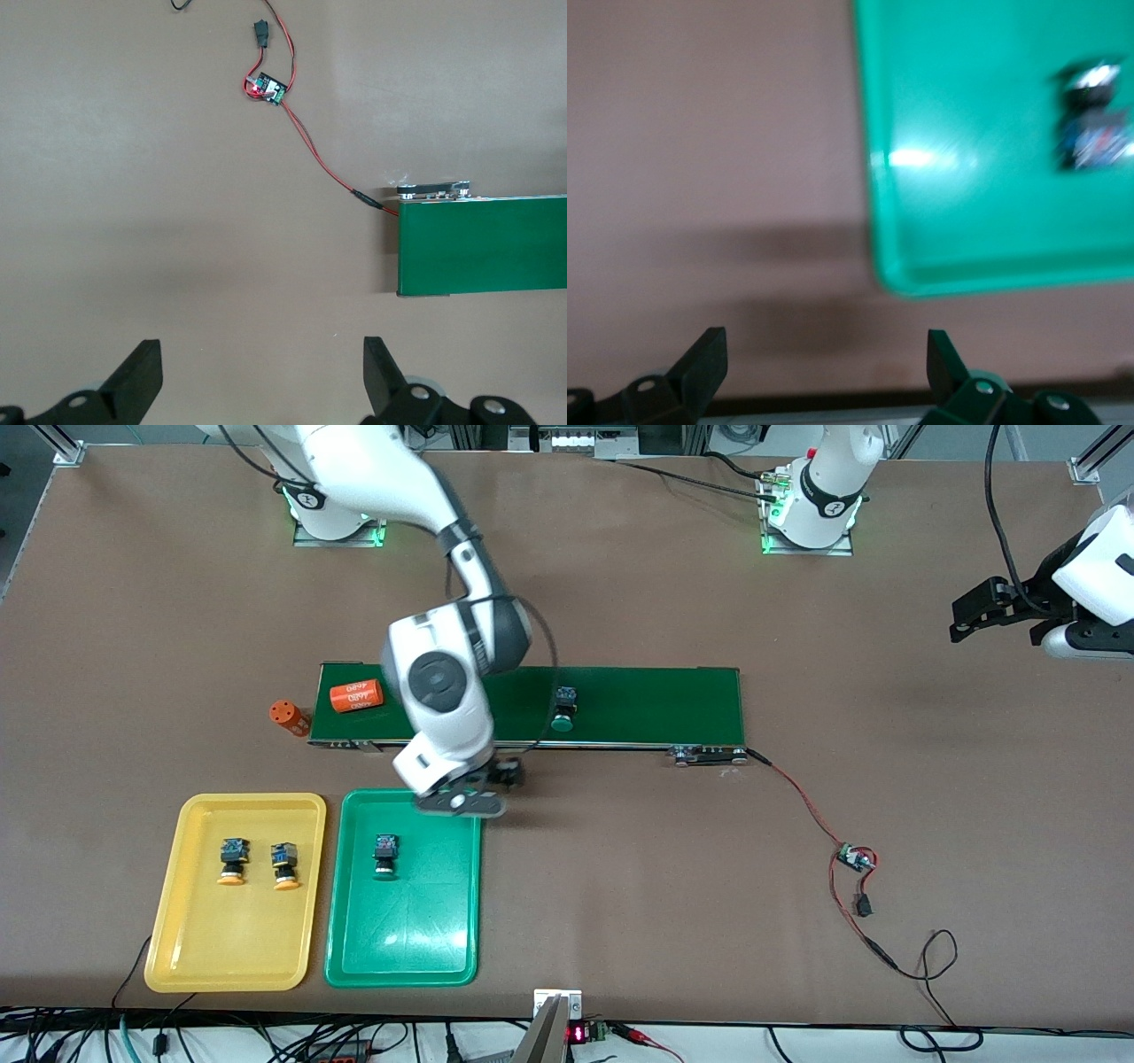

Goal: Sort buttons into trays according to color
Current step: 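Return the right gripper to the belt and grasp the second green button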

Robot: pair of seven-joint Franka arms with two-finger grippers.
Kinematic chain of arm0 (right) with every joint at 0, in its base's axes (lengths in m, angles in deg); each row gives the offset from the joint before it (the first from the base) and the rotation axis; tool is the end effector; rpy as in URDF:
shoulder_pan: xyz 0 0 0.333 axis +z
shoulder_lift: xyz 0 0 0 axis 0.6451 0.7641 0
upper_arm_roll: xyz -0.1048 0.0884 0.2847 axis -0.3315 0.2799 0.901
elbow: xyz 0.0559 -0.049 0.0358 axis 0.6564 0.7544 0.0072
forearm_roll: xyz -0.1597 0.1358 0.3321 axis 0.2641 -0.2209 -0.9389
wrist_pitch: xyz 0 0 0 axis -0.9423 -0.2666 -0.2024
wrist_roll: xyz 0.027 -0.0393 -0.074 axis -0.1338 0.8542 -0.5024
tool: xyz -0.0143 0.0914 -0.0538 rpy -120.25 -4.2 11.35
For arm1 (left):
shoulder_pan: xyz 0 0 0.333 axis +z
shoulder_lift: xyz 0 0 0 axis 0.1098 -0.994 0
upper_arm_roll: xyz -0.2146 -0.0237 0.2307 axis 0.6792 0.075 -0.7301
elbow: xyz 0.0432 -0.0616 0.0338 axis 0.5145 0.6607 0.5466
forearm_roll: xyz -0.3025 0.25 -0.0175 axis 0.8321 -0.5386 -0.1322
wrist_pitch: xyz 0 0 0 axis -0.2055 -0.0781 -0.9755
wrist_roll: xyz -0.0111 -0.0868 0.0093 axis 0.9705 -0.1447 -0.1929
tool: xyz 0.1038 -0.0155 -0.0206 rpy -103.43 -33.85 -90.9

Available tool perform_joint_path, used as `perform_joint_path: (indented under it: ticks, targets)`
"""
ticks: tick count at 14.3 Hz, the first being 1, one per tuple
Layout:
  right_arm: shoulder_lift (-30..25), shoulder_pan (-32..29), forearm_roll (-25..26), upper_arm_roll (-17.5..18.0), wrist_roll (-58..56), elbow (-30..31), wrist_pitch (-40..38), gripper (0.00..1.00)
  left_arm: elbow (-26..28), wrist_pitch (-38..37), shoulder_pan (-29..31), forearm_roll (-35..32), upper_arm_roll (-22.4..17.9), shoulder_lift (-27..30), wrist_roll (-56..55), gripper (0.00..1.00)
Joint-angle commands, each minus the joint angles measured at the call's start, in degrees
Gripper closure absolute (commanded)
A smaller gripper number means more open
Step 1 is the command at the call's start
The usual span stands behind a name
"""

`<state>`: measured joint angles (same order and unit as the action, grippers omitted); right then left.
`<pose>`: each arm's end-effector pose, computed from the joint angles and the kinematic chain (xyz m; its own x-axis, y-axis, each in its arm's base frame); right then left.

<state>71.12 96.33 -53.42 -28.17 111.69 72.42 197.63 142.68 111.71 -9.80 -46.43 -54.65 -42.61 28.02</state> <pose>0.6072 0.4224 0.2935 0.9920 -0.0770 0.0996 -0.0794 -0.9966 0.0203 0.5462 -0.0184 0.6164 0.9980 -0.0272 -0.0566 -0.0274 -0.9996 -0.0020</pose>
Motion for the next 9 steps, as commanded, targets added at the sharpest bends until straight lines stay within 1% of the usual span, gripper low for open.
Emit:
perform_joint_path:
  ticks: [1,3,6,9]
  targets:
    - [-2.42,5.35,-0.80,-0.50,6.70,4.43,-1.12,0.00,-1.09,-1.31,0.51,0.90,-0.22,0.12,0.92,0.00]
    - [-4.26,7.03,-0.80,-0.68,7.42,5.75,-2.69,0.00,-1.09,-1.31,0.77,0.90,-0.22,0.12,0.92,0.00]
    - [-6.38,7.30,-0.72,-0.59,6.81,5.93,-8.67,0.00,-1.09,-1.40,0.86,0.90,-0.22,0.12,0.83,0.00]
    - [-5.86,8.61,-0.72,-0.33,6.72,6.72,-8.69,0.00,-1.00,-1.40,1.65,0.90,-0.22,0.12,0.92,0.00]
